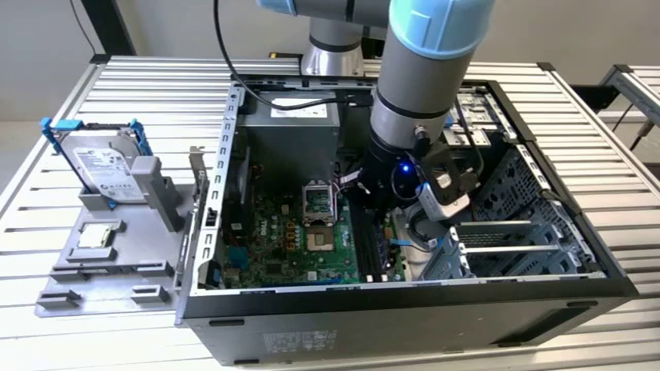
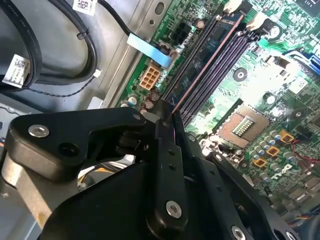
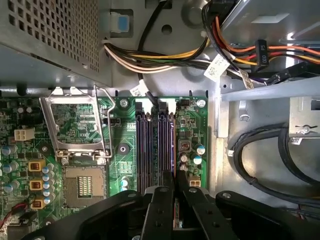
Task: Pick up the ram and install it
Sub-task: 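Insert the ram into the slot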
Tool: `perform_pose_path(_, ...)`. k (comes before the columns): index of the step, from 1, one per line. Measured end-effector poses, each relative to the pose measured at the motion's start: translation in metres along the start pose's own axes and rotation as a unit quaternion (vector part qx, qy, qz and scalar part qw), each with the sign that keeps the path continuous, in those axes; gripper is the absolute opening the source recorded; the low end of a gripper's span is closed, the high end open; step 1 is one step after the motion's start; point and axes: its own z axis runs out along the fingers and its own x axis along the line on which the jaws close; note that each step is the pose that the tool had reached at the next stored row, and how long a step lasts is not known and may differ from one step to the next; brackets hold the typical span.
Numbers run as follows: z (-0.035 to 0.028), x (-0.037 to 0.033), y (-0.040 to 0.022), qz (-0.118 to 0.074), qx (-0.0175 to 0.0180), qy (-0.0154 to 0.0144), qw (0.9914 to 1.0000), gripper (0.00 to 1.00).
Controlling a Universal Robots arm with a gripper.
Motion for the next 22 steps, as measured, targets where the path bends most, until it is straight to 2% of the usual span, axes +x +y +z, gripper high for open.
perform_pose_path(6, 0.0061, 0.0002, 0.0001, 0.000, -0.0001, 0.0002, 1.00000, 0.00)
perform_pose_path(15, 0.0066, 0.0001, 0.0001, 0.000, 0.0001, 0.0034, 0.99999, 0.00)
perform_pose_path(16, 0.0066, 0.0002, 0.0001, 0.000, 0.0001, 0.0038, 0.99999, 1.00)
perform_pose_path(19, 0.0051, 0.0001, 0.0001, 0.000, -0.0004, 0.0047, 0.99999, 1.00)
perform_pose_path(20, 0.0023, 0.0007, 0.0001, 0.002, -0.0017, 0.0048, 0.99999, 1.00)
perform_pose_path(22, -0.0061, 0.0006, 0.0002, 0.002, -0.0019, 0.0049, 0.99998, 1.00)
